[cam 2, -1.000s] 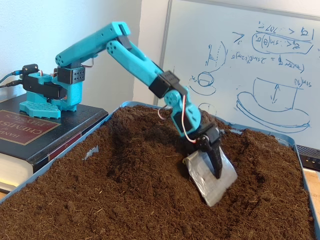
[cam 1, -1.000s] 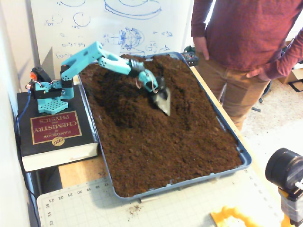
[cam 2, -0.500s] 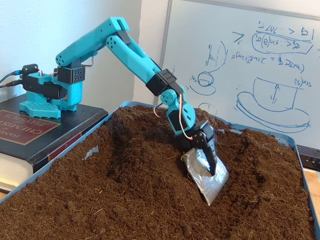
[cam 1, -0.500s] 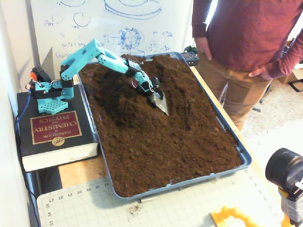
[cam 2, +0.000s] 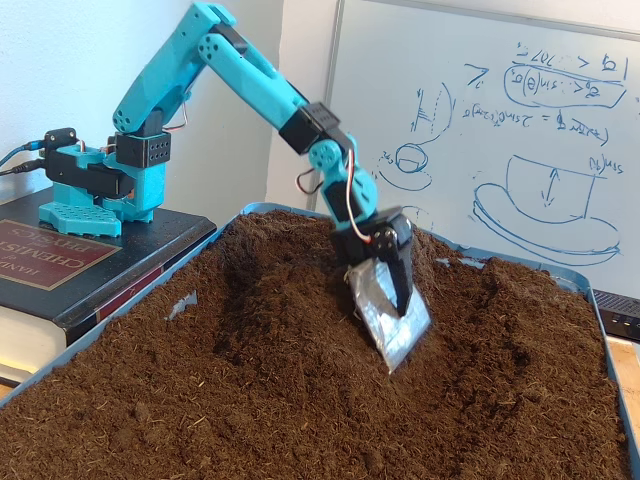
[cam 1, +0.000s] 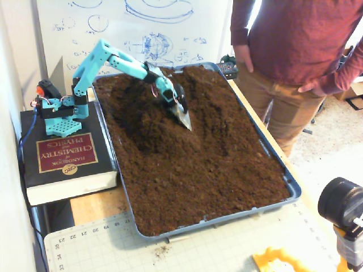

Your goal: Build a berm.

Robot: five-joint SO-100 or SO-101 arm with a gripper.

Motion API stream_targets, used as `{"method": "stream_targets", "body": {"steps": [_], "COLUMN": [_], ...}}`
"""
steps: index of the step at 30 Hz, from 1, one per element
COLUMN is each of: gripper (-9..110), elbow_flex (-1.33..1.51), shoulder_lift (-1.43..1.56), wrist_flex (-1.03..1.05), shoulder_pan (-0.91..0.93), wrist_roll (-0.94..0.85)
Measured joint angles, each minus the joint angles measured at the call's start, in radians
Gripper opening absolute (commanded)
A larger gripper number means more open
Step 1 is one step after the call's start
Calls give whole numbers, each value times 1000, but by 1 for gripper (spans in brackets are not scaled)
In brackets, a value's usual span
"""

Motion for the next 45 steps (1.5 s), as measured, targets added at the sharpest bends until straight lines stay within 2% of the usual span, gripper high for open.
{"method": "stream_targets", "body": {"steps": [5,14,19,24,32,35,45], "gripper": [0,1,1,1,0,0,0], "elbow_flex": [40,308,491,746,943,1000,1017], "shoulder_lift": [218,617,825,905,974,983,1022], "wrist_flex": [175,974,1218,1200,758,655,635], "shoulder_pan": [-6,-153,-293,-357,-351,-351,-383], "wrist_roll": [83,133,137,137,137,138,140]}}
